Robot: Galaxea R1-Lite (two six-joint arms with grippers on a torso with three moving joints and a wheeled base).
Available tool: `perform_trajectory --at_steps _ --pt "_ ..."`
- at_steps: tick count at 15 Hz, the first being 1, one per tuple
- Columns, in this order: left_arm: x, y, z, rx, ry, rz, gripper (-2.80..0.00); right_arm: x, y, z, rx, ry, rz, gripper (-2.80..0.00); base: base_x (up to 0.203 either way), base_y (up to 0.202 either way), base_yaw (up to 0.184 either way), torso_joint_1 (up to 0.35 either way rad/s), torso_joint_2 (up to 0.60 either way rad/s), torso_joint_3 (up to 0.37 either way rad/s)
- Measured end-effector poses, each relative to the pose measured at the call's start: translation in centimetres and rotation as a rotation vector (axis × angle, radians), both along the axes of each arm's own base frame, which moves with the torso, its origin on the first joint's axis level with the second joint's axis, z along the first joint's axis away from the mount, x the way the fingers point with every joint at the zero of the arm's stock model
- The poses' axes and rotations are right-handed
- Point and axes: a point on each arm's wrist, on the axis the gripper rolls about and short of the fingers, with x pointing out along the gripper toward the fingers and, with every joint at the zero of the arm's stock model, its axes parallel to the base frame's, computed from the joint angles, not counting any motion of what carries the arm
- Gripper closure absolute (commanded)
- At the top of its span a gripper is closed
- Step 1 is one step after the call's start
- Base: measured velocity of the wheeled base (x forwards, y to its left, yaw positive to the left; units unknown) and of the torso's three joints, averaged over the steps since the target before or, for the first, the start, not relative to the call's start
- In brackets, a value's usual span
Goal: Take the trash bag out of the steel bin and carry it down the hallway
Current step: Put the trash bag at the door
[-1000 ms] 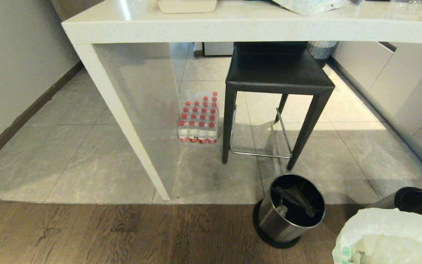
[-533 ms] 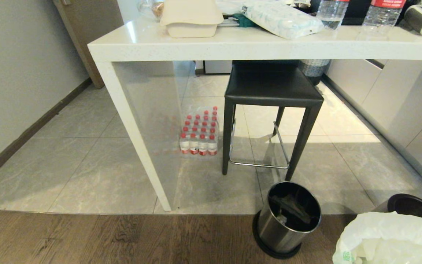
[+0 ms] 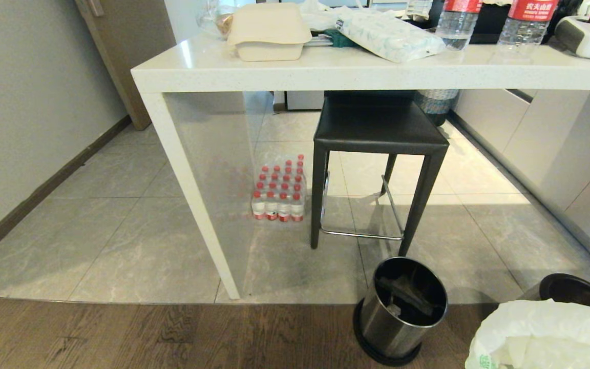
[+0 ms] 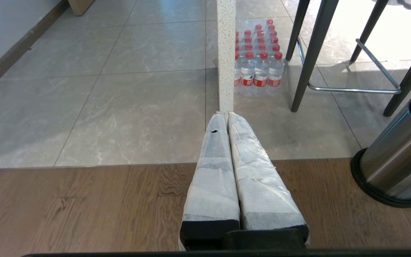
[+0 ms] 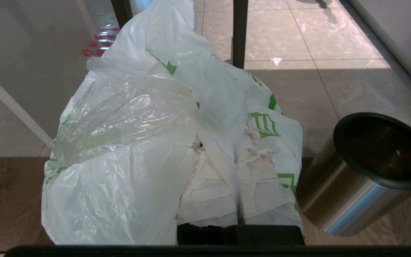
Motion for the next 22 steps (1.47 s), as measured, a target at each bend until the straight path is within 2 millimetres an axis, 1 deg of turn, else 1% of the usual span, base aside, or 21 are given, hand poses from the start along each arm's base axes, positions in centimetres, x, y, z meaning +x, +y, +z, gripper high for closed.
perform_trajectory --at_steps 4,6,22 --pt "0.01 0.01 0.02 -0.015 -0.003 0.003 0.0 0.0 0.0 0.0 0.0 0.0 0.0 0.0 0.0 0.0 0.0 0.0 0.0 0.0" --pt "0.01 0.01 0.02 -0.018 -0.003 0.003 0.0 0.0 0.0 0.0 0.0 0.0 0.0 0.0 0.003 0.121 -0.002 0.007 0.0 0.002" --pt "0.01 0.01 0.01 -0.02 -0.003 0.003 0.0 0.0 0.0 0.0 0.0 0.0 0.0 0.0 0.0 0.19 0.01 0.002 0.0 0.002"
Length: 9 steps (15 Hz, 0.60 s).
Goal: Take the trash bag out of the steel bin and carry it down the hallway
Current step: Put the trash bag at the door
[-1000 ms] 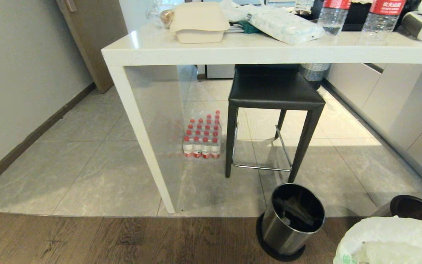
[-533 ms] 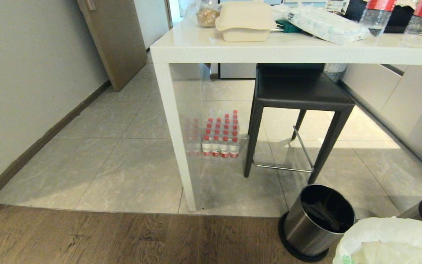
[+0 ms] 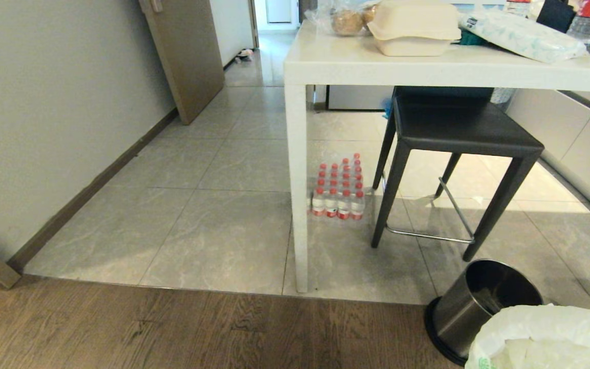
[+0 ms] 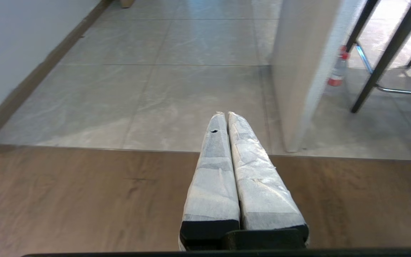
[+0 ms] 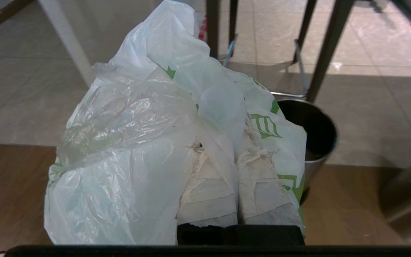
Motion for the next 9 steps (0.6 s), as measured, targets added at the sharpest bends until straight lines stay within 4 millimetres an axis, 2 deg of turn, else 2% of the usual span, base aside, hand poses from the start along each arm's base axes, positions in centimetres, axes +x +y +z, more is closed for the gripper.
perform_trajectory --at_steps 9 --pt "0.0 0.0 0.0 -0.002 0.0 0.0 0.0 0.0 0.0 0.0 0.0 0.001 0.0 0.0 0.0 0.188 0.01 0.001 0.0 0.004"
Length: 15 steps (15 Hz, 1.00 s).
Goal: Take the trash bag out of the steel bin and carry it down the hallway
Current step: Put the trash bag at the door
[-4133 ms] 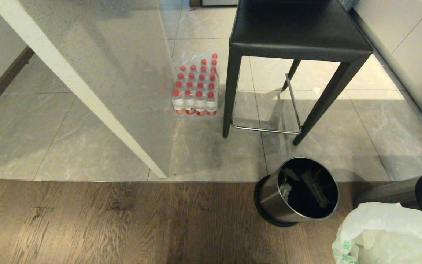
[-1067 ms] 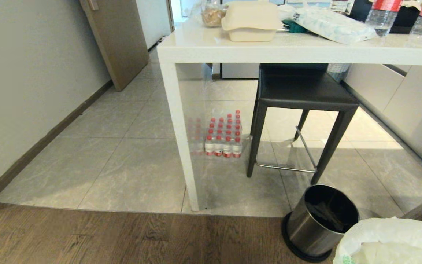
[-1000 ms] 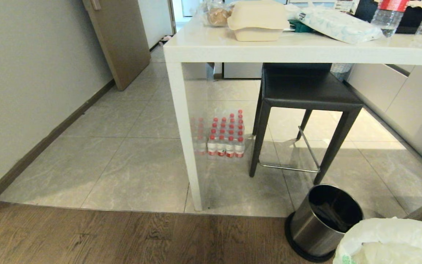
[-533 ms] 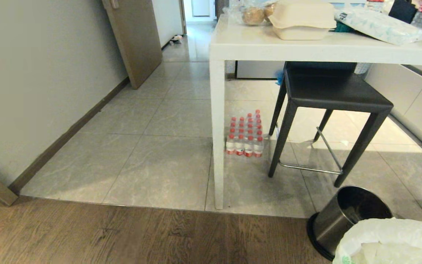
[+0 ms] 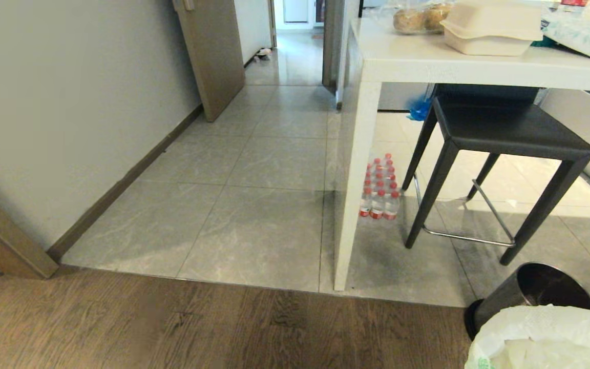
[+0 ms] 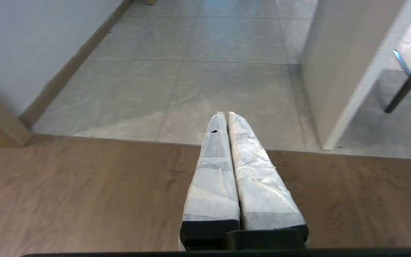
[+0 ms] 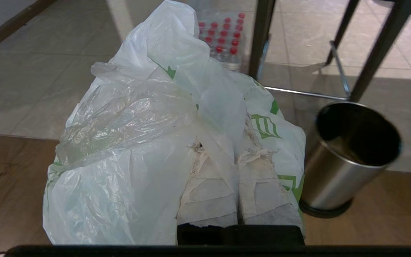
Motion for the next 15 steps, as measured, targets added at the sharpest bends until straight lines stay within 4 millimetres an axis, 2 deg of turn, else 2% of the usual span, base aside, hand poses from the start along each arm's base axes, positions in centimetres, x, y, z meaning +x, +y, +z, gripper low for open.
perform_trajectory --at_steps 15 --pt "0.0 0.0 0.0 -0.001 0.0 0.0 0.0 0.0 0.0 0.0 0.0 0.0 0.0 0.0 0.0 0.188 0.011 0.004 0.0 0.003"
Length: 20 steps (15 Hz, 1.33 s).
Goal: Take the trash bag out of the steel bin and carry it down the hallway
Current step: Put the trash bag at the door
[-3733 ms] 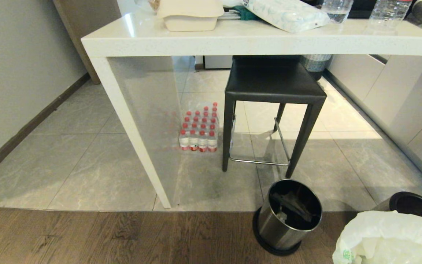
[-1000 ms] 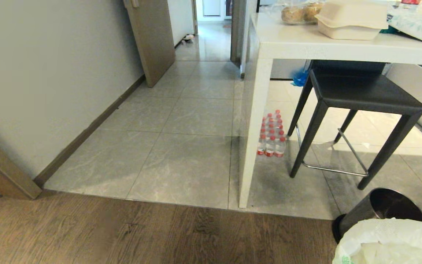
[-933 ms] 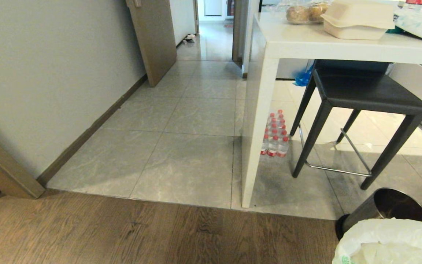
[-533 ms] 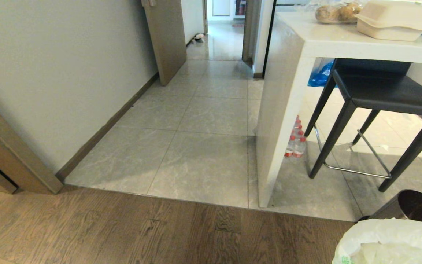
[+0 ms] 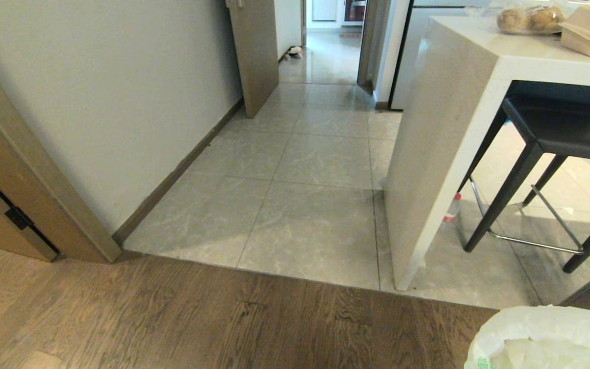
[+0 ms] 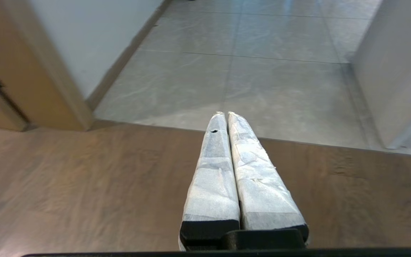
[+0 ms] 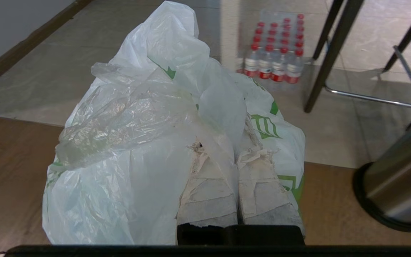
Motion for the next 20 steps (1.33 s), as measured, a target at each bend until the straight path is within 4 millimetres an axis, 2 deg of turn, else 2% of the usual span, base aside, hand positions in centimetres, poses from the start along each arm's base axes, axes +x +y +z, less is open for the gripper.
perform_trajectory --at_steps 12,20 --pt "0.0 0.0 0.0 0.001 0.0 0.0 0.0 0.0 0.0 0.0 0.0 0.0 0.0 0.0 0.0 0.186 0.011 0.003 0.0 0.003" --pt "0.0 0.0 0.01 0.003 -0.001 0.0 0.0 0.0 0.0 0.0 0.0 0.0 0.0 0.0 0.0 0.011 0.001 0.001 0.0 0.001"
